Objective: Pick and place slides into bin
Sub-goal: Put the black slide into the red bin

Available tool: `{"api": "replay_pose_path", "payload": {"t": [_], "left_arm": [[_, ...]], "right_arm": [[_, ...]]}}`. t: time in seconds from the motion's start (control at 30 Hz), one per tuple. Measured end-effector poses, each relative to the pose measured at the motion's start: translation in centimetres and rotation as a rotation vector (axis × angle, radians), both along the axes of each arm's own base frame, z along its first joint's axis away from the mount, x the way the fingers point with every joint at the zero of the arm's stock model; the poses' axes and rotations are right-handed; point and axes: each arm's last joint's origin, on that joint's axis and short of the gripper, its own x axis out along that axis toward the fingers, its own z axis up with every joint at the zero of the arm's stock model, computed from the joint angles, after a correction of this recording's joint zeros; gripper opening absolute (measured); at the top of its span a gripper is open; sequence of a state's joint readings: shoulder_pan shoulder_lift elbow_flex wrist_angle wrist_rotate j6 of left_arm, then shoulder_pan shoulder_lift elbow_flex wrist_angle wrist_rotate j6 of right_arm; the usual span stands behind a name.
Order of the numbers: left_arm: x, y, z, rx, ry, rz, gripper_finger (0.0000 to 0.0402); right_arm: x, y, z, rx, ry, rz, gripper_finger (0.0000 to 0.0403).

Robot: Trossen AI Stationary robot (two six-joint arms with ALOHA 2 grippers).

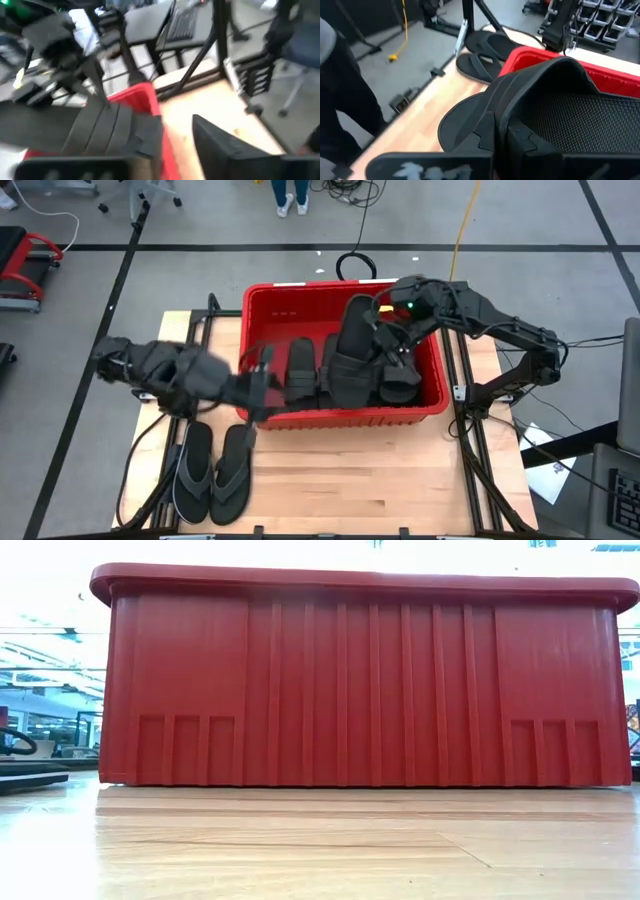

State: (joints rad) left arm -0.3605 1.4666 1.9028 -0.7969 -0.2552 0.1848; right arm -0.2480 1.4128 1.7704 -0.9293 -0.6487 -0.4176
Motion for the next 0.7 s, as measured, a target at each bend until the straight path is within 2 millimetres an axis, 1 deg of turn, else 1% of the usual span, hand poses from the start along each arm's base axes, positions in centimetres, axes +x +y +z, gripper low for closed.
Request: {"api": "replay_pose_path", "payload": {"t": [0.1,0.13,0.17,0.3,0.47,0.57,0.67,0.7], "left_arm": [[-1.6,-1.1,-0.2,0.036,0.034,0.105,0.0039],[-2.4,-1.4,-0.3,0.030,0.055,0.134,0.0020],[-3.2,-1.5,-0.4,0.019,0.068,0.163,0.0011],[-6.0,-1.9,-0.9,-0.003,0.081,0.248,0.0007],[-8.8,-1.5,-2.0,-0.082,-0.009,0.293,0.0002],[-9.6,-1.3,-3.2,-0.130,-0.064,0.277,0.0001],[-10.1,-0.9,-4.4,-0.162,-0.109,0.271,0.0001],[-10.2,-0.7,-4.7,-0.173,-0.121,0.272,0.0000]], "right_arm": [[-0.2,0.6,0.5,0.040,0.015,0.005,0.0001],[-0.2,0.9,0.5,0.051,0.032,0.009,0.0001],[-0.3,1.3,0.4,0.062,0.051,0.015,0.0001],[-0.4,3.2,0.4,0.088,0.086,0.058,0.0002],[-0.1,5.5,0.4,0.063,0.114,0.021,0.0003],[0.0,6.6,0.1,0.067,0.118,-0.001,0.0003],[-0.5,7.0,-0.6,0.083,0.163,-0.037,0.0004],[-1.0,7.1,-0.9,0.082,0.174,-0.060,0.0004]]}}
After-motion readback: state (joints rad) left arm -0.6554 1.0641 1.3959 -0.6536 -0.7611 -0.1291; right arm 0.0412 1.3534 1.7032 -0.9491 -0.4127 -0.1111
